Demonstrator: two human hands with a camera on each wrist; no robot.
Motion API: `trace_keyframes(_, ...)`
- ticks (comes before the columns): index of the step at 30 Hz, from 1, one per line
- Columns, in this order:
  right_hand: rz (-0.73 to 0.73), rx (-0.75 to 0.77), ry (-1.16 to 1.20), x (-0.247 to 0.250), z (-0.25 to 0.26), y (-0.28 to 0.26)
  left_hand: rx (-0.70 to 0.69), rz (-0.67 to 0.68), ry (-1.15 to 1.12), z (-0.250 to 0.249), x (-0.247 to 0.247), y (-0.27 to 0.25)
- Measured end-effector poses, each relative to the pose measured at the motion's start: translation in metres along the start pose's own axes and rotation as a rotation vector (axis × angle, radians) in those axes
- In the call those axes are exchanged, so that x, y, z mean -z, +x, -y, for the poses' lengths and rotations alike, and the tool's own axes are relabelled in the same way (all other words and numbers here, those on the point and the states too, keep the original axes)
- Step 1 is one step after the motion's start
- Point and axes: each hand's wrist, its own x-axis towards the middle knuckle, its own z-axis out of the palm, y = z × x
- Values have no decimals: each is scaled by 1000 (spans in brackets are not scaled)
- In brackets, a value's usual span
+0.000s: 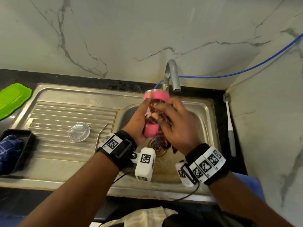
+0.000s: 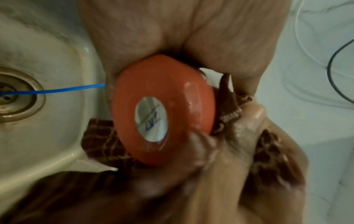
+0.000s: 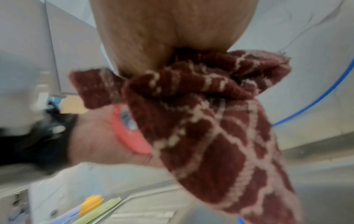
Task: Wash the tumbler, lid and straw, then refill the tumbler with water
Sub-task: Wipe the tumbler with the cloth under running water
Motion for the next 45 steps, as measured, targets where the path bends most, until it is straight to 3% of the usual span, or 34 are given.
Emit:
trace_keyframes(6,101,149,76,-1,-10,-27,73,-6,-3,1,9,-4)
trace_keyframes(15,-31,-60,29,28,-24,30,18,-13,-75,14,-7,-4)
trace_keyframes(21,57,-3,58,-6,3,-12,27,-75,-18,-3,6,1)
trace_keyframes(24,101,39,97,-13,4,-24,-14,-179,42,-1,15,4)
trace_keyframes(31,-39,-46,126,15,-13,16,-49,-47,79,0,-5,-5)
trace_keyframes(35,-85,-104,60,23,-11,39,-41,32,-52,0,-5,-4)
trace_keyframes(38,-111,-93,30,17,-2,31,-36,34,-65,-4,-3,-1)
trace_keyframes(45,13,63,82,-8,9,-24,4,-30,23,-10,2,1)
